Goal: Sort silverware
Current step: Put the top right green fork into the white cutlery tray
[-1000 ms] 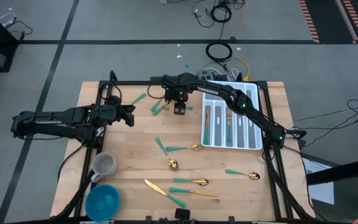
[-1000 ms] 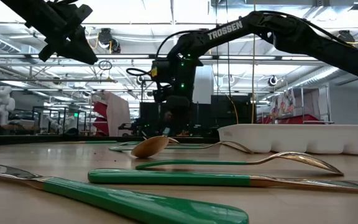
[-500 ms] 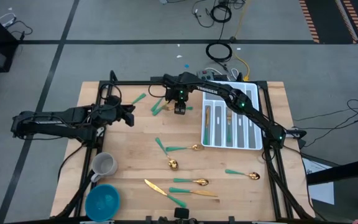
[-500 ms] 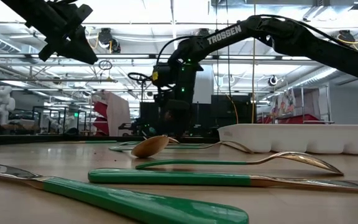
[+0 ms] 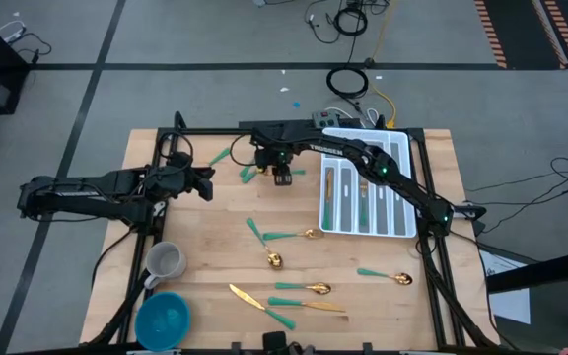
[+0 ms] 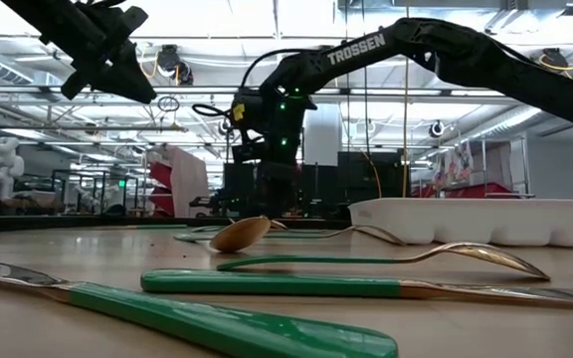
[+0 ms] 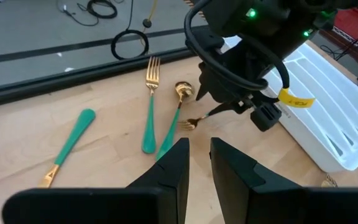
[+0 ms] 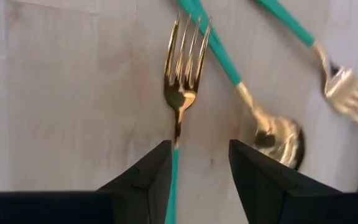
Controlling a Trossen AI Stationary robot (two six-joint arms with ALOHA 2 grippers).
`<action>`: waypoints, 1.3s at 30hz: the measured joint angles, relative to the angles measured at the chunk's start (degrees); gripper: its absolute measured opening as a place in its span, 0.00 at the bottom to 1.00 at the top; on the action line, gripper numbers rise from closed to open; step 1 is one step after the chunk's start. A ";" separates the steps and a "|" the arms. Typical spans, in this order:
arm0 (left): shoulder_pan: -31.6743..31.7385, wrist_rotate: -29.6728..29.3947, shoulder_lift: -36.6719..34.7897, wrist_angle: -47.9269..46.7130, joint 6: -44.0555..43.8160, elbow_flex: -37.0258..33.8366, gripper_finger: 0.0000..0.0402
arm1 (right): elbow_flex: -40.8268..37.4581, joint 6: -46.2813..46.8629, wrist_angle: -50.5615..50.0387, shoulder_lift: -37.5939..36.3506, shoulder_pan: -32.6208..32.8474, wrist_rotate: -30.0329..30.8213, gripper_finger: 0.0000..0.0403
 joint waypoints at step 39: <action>-0.04 4.61 -0.02 -1.29 0.60 0.00 0.18 | 0.46 -6.00 14.73 3.43 7.39 14.83 0.49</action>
